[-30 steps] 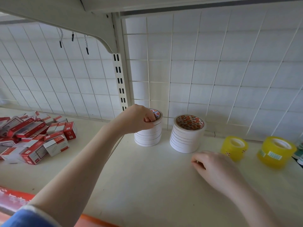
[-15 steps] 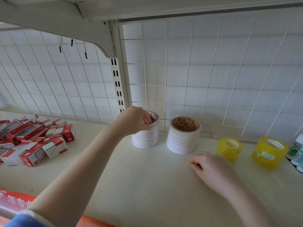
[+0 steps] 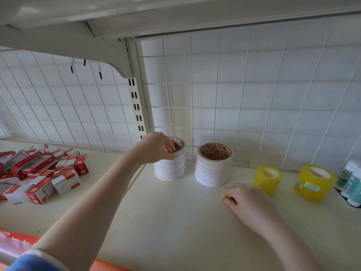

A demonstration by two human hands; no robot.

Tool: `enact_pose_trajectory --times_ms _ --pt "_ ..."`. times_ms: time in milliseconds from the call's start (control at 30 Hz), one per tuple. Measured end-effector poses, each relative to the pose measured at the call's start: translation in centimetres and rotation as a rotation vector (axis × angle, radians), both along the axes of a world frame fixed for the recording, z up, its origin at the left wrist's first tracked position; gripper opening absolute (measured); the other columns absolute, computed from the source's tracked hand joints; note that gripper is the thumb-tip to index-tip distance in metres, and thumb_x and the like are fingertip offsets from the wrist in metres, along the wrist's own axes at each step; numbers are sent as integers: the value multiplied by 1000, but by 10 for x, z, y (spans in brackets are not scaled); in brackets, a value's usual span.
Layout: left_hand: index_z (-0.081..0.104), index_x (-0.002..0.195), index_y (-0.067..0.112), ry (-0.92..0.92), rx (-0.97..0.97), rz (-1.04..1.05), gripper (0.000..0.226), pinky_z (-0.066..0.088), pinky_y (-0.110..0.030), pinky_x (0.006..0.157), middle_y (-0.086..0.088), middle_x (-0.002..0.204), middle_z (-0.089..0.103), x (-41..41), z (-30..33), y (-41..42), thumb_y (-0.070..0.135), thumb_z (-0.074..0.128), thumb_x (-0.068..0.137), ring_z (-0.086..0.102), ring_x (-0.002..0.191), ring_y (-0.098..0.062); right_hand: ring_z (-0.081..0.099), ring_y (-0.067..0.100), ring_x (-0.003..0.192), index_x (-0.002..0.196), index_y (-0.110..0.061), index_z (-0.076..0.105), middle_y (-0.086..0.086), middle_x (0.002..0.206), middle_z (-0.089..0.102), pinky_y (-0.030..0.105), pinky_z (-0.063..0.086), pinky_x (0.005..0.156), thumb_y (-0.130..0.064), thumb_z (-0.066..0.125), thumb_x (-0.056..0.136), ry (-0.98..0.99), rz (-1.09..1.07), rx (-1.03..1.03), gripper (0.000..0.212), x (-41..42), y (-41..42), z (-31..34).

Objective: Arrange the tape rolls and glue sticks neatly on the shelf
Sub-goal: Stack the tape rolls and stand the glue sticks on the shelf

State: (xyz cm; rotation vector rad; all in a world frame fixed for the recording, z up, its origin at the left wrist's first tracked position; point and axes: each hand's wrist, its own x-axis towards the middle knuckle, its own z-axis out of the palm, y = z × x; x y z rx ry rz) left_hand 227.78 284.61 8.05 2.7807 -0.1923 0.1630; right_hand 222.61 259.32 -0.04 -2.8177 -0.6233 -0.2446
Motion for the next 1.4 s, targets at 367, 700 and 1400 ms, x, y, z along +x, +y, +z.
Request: enact_pose_trajectory --times_ms 367,700,1400 --pt "62 118 20 -295 98 166 33 44 -32 77 1 108 62 -50 -17 -7 25 63 86 54 102 -21 60 21 88 94 -26 60 -5 95 63 28 47 69 -26 42 92 38 -164 -106 18 -1 -33 19" --pt "56 125 22 -361 -53 287 38 40 -31 87 5 120 58 -137 -74 -58 30 59 88 50 111 -19 62 34 71 80 -15 69 8 77 66 33 44 55 -13 74 73 -239 -327 141 9 -51 -69 -7" --pt "64 115 15 -303 -191 -377 37 45 -40 83 -6 114 62 -179 -74 -344 22 70 80 54 106 -31 62 30 82 101 -9 68 9 89 67 41 51 71 -19 72 78 -467 -1064 95 25 -245 -297 -28"
